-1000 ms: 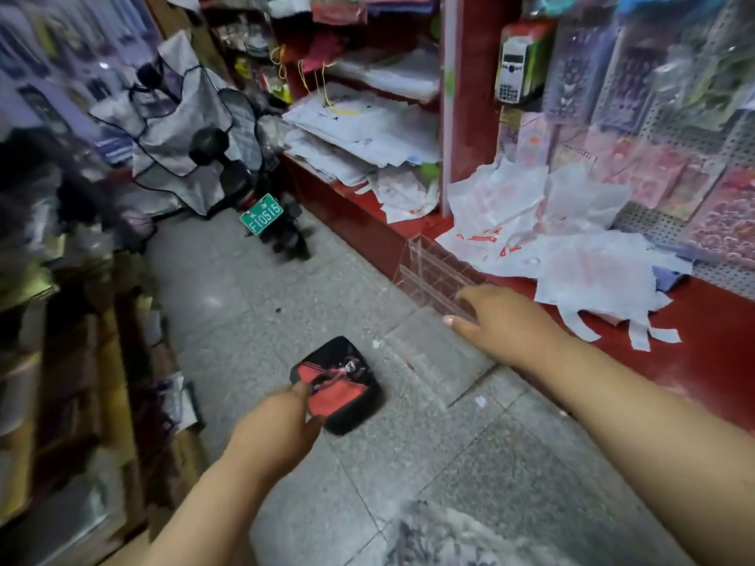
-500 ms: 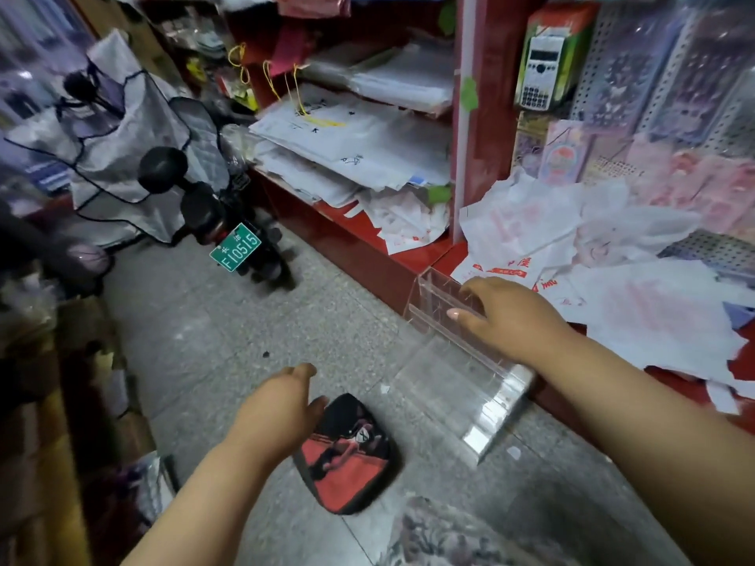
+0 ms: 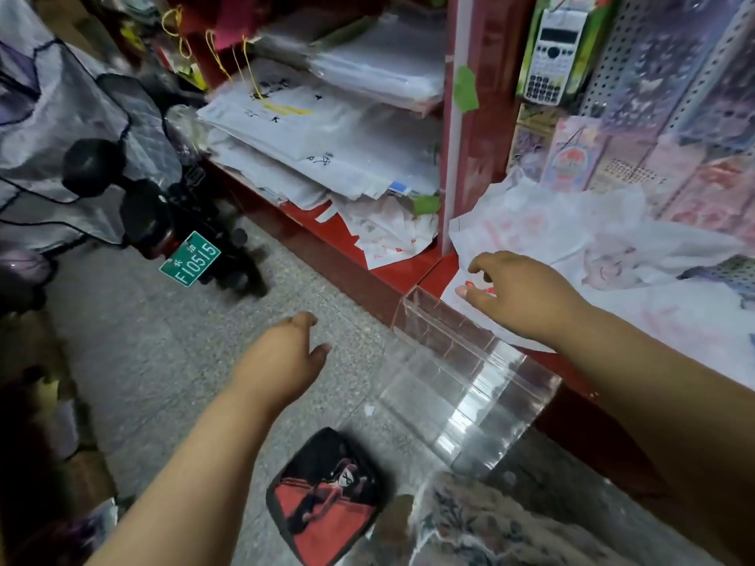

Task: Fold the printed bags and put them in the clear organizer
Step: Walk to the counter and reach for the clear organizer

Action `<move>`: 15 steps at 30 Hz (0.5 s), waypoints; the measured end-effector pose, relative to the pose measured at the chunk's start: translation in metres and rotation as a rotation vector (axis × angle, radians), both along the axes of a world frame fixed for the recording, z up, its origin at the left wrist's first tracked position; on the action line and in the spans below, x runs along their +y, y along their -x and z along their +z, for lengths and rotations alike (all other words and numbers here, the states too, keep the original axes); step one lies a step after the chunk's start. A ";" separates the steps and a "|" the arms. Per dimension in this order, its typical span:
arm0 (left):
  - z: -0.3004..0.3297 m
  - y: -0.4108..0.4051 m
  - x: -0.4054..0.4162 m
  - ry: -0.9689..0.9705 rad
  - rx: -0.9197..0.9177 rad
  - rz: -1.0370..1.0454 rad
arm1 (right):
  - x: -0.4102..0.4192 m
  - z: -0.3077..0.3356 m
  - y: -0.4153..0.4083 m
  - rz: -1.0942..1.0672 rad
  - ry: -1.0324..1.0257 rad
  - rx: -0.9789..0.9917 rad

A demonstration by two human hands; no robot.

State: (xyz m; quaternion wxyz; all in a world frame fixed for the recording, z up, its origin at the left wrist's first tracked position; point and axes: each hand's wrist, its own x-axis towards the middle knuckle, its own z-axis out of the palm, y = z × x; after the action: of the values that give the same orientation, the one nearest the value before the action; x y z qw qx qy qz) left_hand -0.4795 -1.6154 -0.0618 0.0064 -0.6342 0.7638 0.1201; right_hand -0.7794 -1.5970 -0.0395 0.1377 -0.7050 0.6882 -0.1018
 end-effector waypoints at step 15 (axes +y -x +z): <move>0.001 0.025 -0.135 -0.049 0.027 -0.093 | -0.127 0.016 0.005 -0.052 -0.039 0.036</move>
State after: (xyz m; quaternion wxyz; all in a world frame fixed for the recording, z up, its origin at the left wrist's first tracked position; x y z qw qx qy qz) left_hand -0.5049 -1.7506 -0.0609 0.0174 -0.5961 0.7892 0.1468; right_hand -0.7843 -1.7245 -0.0239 0.1361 -0.6860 0.7103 -0.0793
